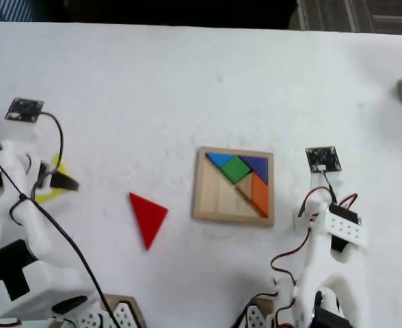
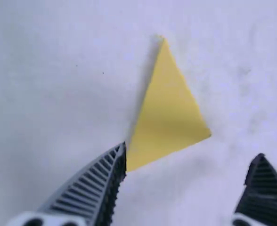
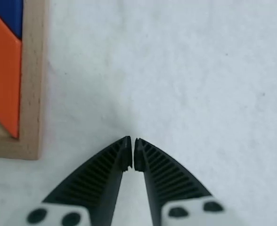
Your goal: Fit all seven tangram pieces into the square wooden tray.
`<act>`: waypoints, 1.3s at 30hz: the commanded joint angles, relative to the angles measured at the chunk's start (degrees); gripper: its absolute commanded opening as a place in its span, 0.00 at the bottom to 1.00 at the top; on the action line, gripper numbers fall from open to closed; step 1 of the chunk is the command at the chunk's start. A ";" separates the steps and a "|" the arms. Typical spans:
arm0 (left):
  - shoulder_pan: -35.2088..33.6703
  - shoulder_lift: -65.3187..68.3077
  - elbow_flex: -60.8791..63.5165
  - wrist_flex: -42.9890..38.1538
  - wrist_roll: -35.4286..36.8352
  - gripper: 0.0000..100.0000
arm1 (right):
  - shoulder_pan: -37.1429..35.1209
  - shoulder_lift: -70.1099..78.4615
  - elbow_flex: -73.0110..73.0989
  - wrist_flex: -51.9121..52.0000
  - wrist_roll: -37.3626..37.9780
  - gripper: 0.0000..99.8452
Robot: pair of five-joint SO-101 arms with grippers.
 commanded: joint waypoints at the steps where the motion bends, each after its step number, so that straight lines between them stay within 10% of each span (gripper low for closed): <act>1: 1.98 -0.22 -0.09 -1.76 0.97 0.39 | -0.57 -2.15 -0.26 0.75 0.53 0.02; 32: 2.95 14.99 -6.95 -4.92 -5.89 0.39 | -0.66 -2.15 -0.26 0.75 0.53 0.02; 39: 6.02 15.08 -6.95 -4.92 -5.89 0.18 | -0.66 -2.15 -0.26 0.75 0.53 0.02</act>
